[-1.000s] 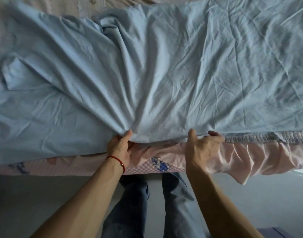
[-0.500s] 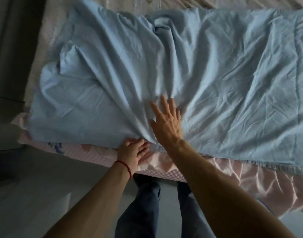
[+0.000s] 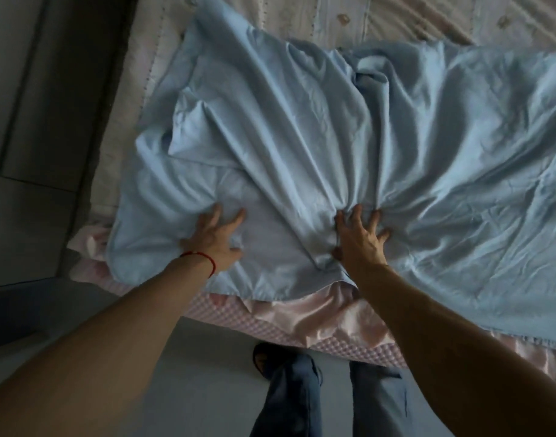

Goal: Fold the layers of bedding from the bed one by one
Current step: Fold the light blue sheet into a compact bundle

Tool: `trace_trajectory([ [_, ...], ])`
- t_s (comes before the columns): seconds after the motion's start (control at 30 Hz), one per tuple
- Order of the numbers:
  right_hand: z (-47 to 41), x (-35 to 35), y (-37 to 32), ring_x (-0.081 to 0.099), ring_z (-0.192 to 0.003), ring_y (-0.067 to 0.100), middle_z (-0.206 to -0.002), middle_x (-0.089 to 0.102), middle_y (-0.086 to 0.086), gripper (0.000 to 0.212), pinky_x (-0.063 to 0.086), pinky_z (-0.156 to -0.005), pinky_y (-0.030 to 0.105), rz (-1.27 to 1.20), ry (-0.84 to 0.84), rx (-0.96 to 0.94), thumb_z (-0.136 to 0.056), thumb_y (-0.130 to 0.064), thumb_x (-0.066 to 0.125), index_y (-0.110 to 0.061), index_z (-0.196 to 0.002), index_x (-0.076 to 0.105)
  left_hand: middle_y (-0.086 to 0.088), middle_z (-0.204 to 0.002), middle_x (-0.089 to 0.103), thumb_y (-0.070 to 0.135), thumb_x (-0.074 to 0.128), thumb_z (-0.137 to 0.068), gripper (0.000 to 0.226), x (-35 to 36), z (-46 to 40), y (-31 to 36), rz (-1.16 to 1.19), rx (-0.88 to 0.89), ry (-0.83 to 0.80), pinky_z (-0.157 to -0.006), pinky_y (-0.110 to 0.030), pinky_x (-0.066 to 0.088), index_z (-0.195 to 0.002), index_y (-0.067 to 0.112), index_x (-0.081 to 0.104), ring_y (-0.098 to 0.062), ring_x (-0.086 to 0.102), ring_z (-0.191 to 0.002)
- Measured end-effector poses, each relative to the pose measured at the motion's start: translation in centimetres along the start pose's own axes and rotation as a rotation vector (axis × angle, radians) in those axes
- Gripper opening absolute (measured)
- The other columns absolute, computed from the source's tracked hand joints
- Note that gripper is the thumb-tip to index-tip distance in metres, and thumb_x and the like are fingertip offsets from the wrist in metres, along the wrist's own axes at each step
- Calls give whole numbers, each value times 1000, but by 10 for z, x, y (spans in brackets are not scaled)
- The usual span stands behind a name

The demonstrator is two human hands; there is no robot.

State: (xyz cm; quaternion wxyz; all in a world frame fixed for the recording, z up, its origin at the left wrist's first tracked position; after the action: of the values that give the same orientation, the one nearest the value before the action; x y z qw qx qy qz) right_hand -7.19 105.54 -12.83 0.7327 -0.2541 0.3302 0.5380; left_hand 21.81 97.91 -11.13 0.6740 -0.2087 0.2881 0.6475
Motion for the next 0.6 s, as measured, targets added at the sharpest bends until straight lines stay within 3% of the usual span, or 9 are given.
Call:
trace_trajectory([
  [0.17,2,4,0,1,-149,57,-167,4,18,93,23,-106,81,33,-25,24,-88,-32,75,-23,-162,18,-11,-167,-13,47,67,-89,94,-18,-7,9,-99,140,-206,-124,-40,16,-157,47,3,-40,4,-153],
  [0.33,2,14,-3,31,-133,68,-149,41,30,80,32,-86,88,87,48,72,-68,-7,90,-7,-141,57,-8,-167,-15,49,65,-89,96,-18,-21,9,-158,165,-328,-123,-46,21,-155,52,-4,-40,6,-153],
  [0.6,6,10,-9,31,-136,65,-149,43,28,95,30,-87,89,14,105,137,-54,-15,95,-8,-141,58,-12,-167,-13,33,60,-91,94,-33,-30,9,-245,241,-470,-122,-42,26,-152,55,-7,-37,17,-152],
])
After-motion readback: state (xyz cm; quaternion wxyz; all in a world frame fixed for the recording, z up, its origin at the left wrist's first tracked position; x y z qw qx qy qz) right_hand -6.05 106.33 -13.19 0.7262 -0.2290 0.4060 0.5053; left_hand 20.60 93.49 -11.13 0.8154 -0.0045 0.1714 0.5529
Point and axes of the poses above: each hand's wrist, its own z-axis away from the middle knuckle, its own x-axis out of the palm, y = z × x, the point moved 5 cm from there along -z, towards the middle knuckle
